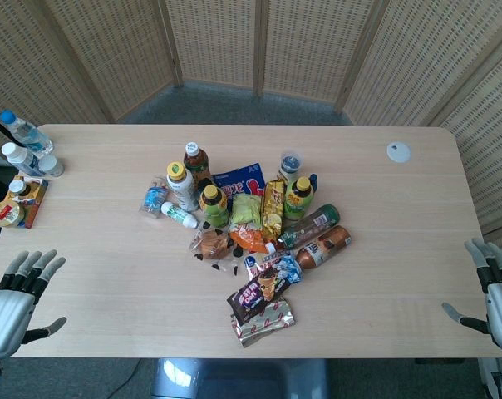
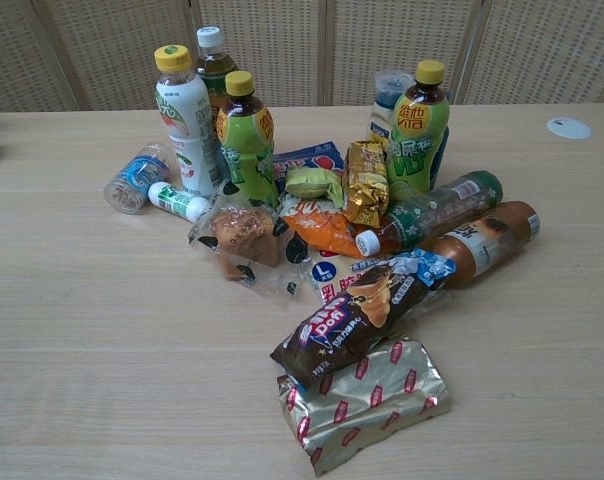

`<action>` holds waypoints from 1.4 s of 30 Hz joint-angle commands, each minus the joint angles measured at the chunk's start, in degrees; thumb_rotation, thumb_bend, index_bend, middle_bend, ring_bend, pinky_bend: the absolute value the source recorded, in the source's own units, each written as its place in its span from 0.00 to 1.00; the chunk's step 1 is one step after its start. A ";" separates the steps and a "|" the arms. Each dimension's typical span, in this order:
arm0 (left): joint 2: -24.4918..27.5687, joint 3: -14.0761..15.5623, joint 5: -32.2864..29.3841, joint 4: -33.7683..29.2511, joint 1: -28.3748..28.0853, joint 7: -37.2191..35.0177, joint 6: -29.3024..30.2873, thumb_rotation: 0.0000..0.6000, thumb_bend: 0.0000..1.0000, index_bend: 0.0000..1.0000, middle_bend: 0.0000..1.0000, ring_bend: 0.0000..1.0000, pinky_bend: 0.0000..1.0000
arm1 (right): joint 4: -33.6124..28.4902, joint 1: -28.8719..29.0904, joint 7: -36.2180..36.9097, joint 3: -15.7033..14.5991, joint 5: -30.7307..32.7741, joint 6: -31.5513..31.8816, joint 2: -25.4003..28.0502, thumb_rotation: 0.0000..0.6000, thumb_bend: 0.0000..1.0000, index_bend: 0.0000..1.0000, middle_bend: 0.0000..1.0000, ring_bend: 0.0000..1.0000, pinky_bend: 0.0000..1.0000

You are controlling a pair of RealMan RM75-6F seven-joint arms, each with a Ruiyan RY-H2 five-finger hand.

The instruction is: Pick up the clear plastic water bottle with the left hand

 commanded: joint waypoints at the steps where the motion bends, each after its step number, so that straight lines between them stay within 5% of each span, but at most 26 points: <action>1: 0.06 -0.08 0.08 -0.05 0.11 -0.04 0.19 1.00 0.00 0.11 0.00 0.00 0.00 | 0.02 -0.02 -0.03 0.01 -0.06 0.08 -0.01 0.98 0.00 0.00 0.00 0.00 0.00; 12: -0.51 -0.93 -0.25 0.48 0.08 0.64 0.15 1.00 0.00 0.11 0.00 0.00 0.00 | 0.05 -0.21 0.25 0.35 0.36 0.56 0.15 0.98 0.00 0.00 0.00 0.00 0.00; 17: -0.73 -3.60 -3.17 0.11 -3.37 1.97 -4.43 1.00 0.00 0.11 0.00 0.00 0.00 | 0.11 -0.26 0.74 0.41 0.74 0.40 0.34 0.98 0.00 0.00 0.00 0.00 0.00; 25: 2.40 -9.88 -18.47 -5.26 -16.52 14.45 -25.05 1.00 0.00 0.05 0.00 0.00 0.00 | -0.01 -0.26 1.39 0.65 1.11 0.36 0.64 0.98 0.00 0.00 0.00 0.00 0.00; 32: -1.11 -13.41 -30.16 -5.04 -24.21 26.12 -29.99 1.00 0.00 0.04 0.00 0.00 0.00 | 0.05 -0.19 2.39 0.81 1.47 0.08 1.00 0.97 0.00 0.00 0.00 0.00 0.00; 42: -7.45 -12.66 -36.60 4.33 -31.61 34.21 -33.57 1.00 0.00 0.07 0.00 0.00 0.00 | 0.00 -0.13 2.65 0.83 1.40 -0.03 1.05 0.98 0.00 0.00 0.00 0.00 0.00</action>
